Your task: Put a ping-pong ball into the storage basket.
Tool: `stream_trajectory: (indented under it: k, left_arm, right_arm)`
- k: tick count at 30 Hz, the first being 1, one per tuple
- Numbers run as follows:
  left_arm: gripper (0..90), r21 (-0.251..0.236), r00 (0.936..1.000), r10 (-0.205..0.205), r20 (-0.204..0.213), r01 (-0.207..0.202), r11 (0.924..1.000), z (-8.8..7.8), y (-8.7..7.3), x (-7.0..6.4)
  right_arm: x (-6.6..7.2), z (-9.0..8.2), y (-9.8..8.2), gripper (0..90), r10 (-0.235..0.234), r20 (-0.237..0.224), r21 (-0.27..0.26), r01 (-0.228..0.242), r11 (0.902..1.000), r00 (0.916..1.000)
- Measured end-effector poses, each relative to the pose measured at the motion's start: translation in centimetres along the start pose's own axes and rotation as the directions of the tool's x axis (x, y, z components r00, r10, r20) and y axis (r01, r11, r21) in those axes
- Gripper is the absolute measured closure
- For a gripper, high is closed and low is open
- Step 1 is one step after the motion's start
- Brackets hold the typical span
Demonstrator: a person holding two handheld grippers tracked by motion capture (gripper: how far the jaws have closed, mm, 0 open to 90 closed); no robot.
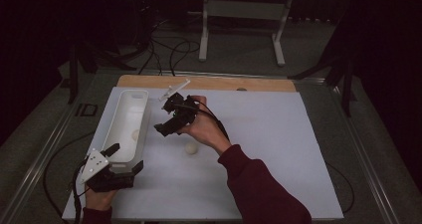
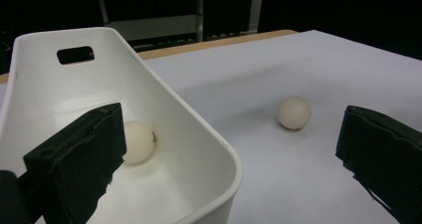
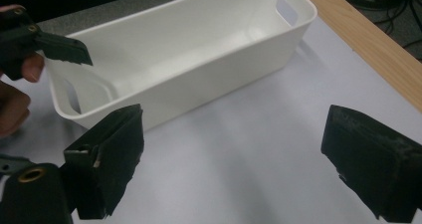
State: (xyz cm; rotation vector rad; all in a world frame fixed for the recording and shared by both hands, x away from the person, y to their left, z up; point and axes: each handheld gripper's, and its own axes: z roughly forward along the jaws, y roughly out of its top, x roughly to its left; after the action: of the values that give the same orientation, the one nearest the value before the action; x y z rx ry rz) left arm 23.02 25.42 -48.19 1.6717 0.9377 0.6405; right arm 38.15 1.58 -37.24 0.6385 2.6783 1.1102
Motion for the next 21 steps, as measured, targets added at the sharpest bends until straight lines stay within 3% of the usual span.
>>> stream_trajectory:
  k: [21]
  left_arm:
    - [0.0, 0.002, 1.0000, 0.000, 0.000, 0.000, 1.0000, 0.0, 0.0, 0.0]
  right_arm:
    - [-2.1, 0.1, -2.8, 9.4, 0.040, 0.038, 0.024, -0.041, 0.9988, 0.9985]
